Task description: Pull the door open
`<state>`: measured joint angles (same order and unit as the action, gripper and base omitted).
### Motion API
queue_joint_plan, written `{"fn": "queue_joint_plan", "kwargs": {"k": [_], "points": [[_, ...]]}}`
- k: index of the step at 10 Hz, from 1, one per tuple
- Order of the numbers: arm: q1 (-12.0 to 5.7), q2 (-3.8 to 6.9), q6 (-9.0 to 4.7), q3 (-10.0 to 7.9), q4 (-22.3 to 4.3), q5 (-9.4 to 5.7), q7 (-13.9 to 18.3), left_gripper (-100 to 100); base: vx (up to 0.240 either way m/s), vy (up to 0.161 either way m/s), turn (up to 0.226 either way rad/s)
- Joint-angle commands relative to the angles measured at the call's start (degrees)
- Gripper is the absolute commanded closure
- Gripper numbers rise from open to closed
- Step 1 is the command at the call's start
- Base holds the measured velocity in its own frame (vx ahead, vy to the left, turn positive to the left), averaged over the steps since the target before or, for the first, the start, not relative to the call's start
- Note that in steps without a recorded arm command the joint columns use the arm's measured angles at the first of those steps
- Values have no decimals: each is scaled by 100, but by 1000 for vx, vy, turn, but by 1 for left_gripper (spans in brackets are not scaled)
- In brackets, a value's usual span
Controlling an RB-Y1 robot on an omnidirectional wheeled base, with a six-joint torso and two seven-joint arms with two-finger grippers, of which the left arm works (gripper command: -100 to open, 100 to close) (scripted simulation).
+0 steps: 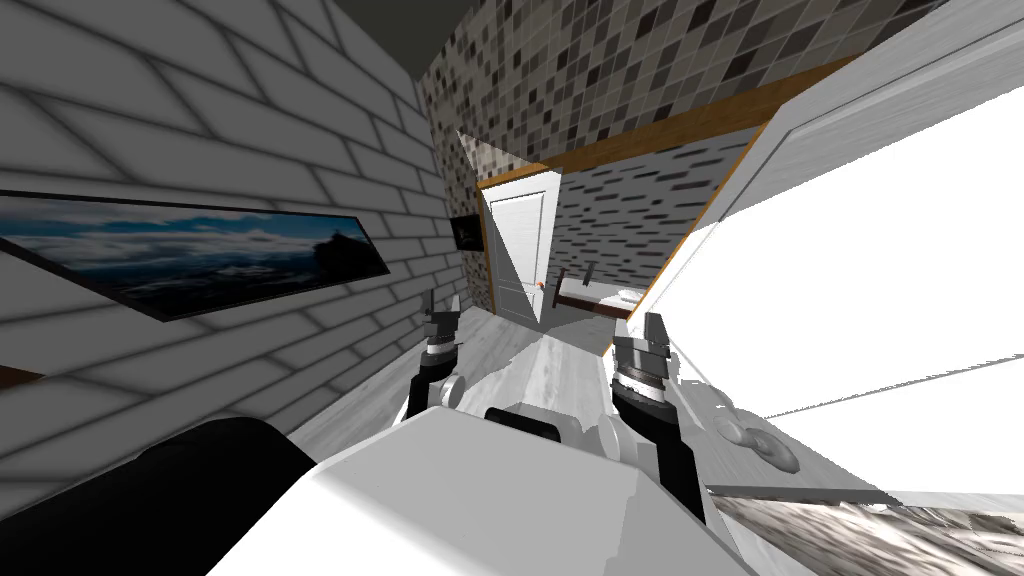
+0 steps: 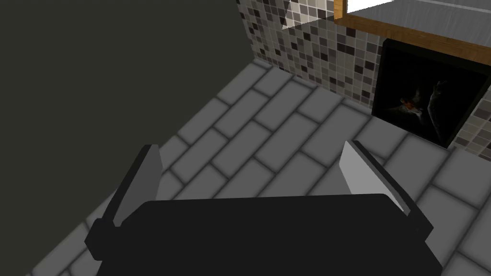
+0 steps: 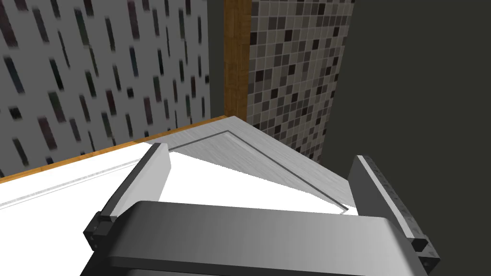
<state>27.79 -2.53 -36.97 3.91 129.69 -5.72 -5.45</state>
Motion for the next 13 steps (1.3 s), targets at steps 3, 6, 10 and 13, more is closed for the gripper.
{"fn": "queue_joint_plan", "kwargs": {"k": [3, 6, 10, 13], "points": [[-107, 170, -40, -91, -395, 90, -348, -100, 103, -27, -70], [-189, 271, -71, -160, -699, 159, -616, -100, 112, -25, -59], [-313, 399, -117, -266, -1158, 263, -1021, -100, 82, -19, -63], [-398, 472, -149, -338, -1474, 335, -1299, -100, 113, -29, -65]]}}
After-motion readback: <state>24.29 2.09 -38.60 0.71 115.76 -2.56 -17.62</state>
